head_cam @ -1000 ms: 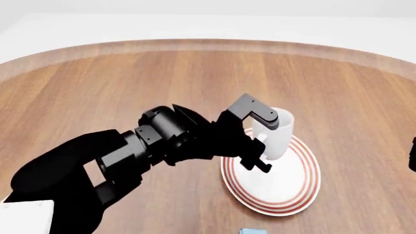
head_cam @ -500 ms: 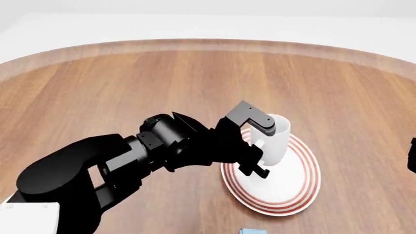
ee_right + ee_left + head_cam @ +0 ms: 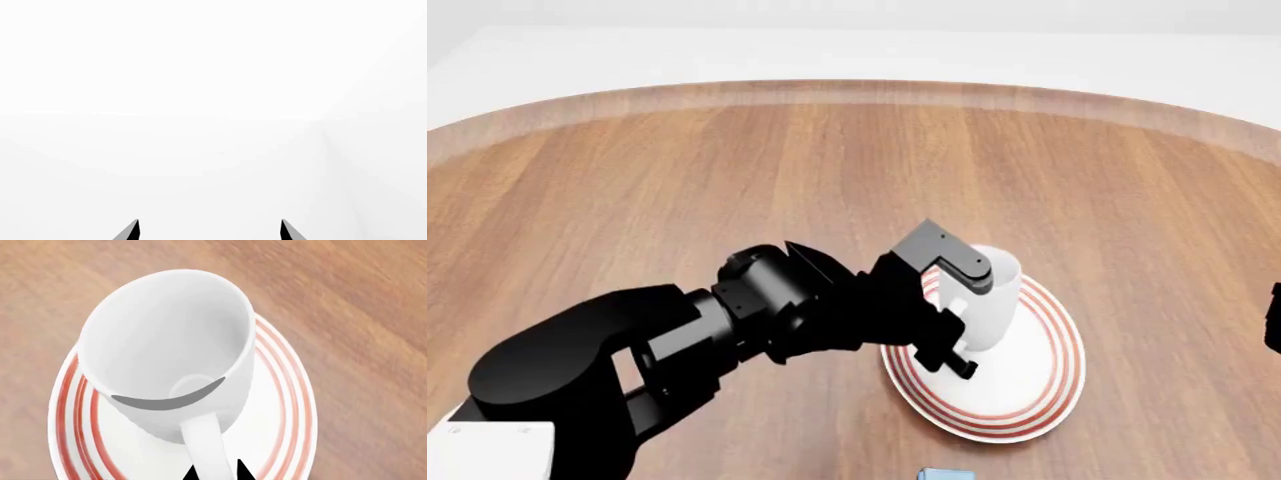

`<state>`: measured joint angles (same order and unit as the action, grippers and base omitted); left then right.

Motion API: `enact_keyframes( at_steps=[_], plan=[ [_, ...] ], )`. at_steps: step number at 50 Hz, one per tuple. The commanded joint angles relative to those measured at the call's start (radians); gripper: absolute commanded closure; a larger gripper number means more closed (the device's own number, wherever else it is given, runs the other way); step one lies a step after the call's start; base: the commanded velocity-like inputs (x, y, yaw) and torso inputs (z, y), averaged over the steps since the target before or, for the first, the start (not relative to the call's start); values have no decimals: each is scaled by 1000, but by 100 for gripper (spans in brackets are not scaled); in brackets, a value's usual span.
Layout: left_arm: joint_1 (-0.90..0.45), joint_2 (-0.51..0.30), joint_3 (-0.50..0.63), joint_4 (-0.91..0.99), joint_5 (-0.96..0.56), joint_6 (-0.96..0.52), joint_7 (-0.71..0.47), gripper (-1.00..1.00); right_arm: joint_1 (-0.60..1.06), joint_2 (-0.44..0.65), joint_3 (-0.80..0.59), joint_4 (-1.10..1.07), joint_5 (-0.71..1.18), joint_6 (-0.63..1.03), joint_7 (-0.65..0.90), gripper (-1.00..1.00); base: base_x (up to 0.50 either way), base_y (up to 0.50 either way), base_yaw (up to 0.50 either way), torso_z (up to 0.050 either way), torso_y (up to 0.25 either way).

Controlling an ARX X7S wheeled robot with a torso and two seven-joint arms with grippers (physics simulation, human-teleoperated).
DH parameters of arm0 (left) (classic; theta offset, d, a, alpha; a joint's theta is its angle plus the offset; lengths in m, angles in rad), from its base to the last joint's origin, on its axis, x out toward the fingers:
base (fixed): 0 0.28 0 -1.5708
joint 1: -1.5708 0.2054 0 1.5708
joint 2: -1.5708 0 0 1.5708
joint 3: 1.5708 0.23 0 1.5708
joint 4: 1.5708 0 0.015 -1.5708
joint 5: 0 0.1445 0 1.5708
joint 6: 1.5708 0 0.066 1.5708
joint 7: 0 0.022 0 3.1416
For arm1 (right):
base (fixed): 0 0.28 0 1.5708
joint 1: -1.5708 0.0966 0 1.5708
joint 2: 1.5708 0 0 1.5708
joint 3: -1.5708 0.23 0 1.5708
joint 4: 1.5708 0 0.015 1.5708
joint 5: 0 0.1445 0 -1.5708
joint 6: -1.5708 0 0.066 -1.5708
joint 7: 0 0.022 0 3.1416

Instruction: Pick up the white mug and put it on the plate, and put the chocolate pudding to the right of the plate.

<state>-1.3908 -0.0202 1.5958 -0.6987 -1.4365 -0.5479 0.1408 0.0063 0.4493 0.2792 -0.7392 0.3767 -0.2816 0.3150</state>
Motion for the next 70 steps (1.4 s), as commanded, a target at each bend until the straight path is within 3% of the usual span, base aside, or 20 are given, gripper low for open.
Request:
enact_keyframes(
  at_steps=[1,14,15,37,59,70],
  plan=[
    [16,20,-33,13,30,8,27,100,-3,-16,23,2,-13,-3,-19,-100,0,0,0,0,0],
    [22,20,-35,15,38,8,7,100,-6,-14,21,3,-10,-6,-19,-100,0,0,0,0,0],
    [21,20,-35,14,36,8,3,-100,-6,-14,20,3,-10,-7,-19,-100,0,0,0,0,0],
    [35,20,-36,12,55,16,-10,-100,-5,-10,15,6,-12,-8,-14,-100,0,0,0,0,0],
    [41,18,-36,137,1,6,-123,-100,-2,-6,-6,-5,-27,-1,-10,-100,0,0,0,0,0],
    [67,-90,-71,346,-52,2,-249,-100,-1,-2,-16,-25,-33,9,-5,-100,0,0,0,0,0]
  ],
)
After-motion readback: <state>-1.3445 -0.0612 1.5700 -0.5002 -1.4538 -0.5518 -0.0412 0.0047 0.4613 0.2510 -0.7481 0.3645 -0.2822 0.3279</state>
